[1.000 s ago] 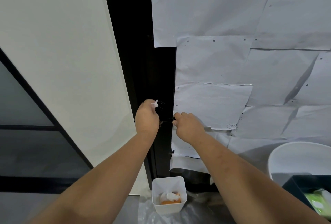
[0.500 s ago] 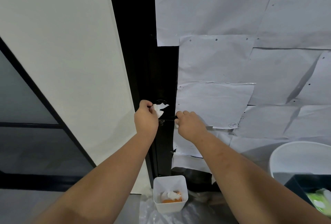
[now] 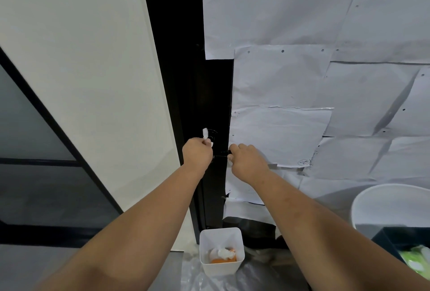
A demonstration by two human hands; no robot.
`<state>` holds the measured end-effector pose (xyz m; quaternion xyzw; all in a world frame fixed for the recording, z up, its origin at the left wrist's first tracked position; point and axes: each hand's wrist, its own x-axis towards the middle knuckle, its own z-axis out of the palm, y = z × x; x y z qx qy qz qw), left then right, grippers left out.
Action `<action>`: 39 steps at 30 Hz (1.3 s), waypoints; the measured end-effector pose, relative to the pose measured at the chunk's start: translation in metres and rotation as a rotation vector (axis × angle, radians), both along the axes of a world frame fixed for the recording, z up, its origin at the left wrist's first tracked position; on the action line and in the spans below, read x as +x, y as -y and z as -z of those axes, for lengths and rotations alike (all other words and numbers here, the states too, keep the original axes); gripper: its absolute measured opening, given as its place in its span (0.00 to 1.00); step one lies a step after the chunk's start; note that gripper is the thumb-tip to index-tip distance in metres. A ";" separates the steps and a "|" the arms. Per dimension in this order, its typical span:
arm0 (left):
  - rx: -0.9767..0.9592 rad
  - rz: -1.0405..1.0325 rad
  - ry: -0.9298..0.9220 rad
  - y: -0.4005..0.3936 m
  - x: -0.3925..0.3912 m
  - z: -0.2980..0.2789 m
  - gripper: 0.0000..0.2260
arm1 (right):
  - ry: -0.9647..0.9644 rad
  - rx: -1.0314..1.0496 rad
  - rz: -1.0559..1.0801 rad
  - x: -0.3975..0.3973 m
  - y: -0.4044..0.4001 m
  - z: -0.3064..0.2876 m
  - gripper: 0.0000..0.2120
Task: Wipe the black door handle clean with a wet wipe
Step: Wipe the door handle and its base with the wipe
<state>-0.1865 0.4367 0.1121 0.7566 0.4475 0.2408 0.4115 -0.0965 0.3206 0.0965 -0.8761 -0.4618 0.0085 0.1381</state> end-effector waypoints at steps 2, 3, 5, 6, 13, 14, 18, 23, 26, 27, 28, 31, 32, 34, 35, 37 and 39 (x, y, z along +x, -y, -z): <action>-0.228 -0.072 0.096 -0.003 0.006 -0.003 0.12 | 0.000 -0.003 0.002 0.001 0.000 0.000 0.10; -0.343 -0.096 0.140 -0.004 0.006 -0.004 0.11 | -0.002 -0.002 0.002 0.001 0.000 0.000 0.10; -0.556 -0.101 0.205 -0.001 0.000 -0.006 0.08 | -0.001 0.009 -0.002 0.001 0.000 0.001 0.10; -0.639 -0.089 0.225 0.000 -0.006 -0.006 0.09 | 0.001 0.015 -0.004 0.002 -0.001 0.002 0.09; -0.873 -0.040 0.293 -0.008 -0.013 -0.010 0.10 | -0.001 0.026 -0.012 0.002 -0.002 0.003 0.09; -0.867 -0.045 0.299 -0.010 -0.008 -0.012 0.10 | -0.003 0.026 -0.014 0.002 -0.001 0.002 0.09; -0.830 -0.062 0.305 -0.014 0.007 -0.021 0.09 | -0.002 0.020 -0.011 0.002 0.000 0.002 0.09; -0.862 -0.046 0.285 -0.006 -0.002 -0.017 0.13 | -0.007 0.029 -0.008 0.002 -0.001 0.003 0.09; -0.914 -0.012 0.267 0.000 -0.017 -0.011 0.13 | -0.004 0.022 -0.010 0.001 -0.001 0.003 0.09; -0.927 -0.007 0.254 0.001 -0.022 -0.010 0.13 | -0.005 0.021 -0.009 0.001 0.000 0.003 0.09; -0.941 -0.010 0.249 0.002 -0.025 -0.010 0.13 | -0.008 0.020 -0.009 0.001 0.000 0.002 0.09; -0.975 -0.084 0.313 -0.001 -0.026 -0.009 0.11 | -0.025 0.009 -0.009 0.000 0.000 -0.001 0.08; -0.993 -0.113 0.358 -0.002 -0.025 -0.009 0.10 | -0.028 0.004 -0.009 -0.001 0.001 -0.002 0.08; -1.043 -0.150 0.442 -0.003 -0.023 -0.009 0.12 | -0.028 -0.008 -0.014 -0.001 0.001 -0.003 0.09; -1.061 -0.150 0.472 -0.003 -0.021 -0.008 0.14 | -0.026 -0.008 -0.016 -0.001 0.002 -0.004 0.09; -1.067 -0.158 0.513 -0.004 -0.015 -0.004 0.15 | -0.027 -0.005 -0.018 -0.001 0.002 -0.005 0.09; -1.106 -0.175 0.541 -0.005 -0.011 -0.001 0.12 | -0.030 -0.007 -0.018 -0.001 0.003 -0.005 0.09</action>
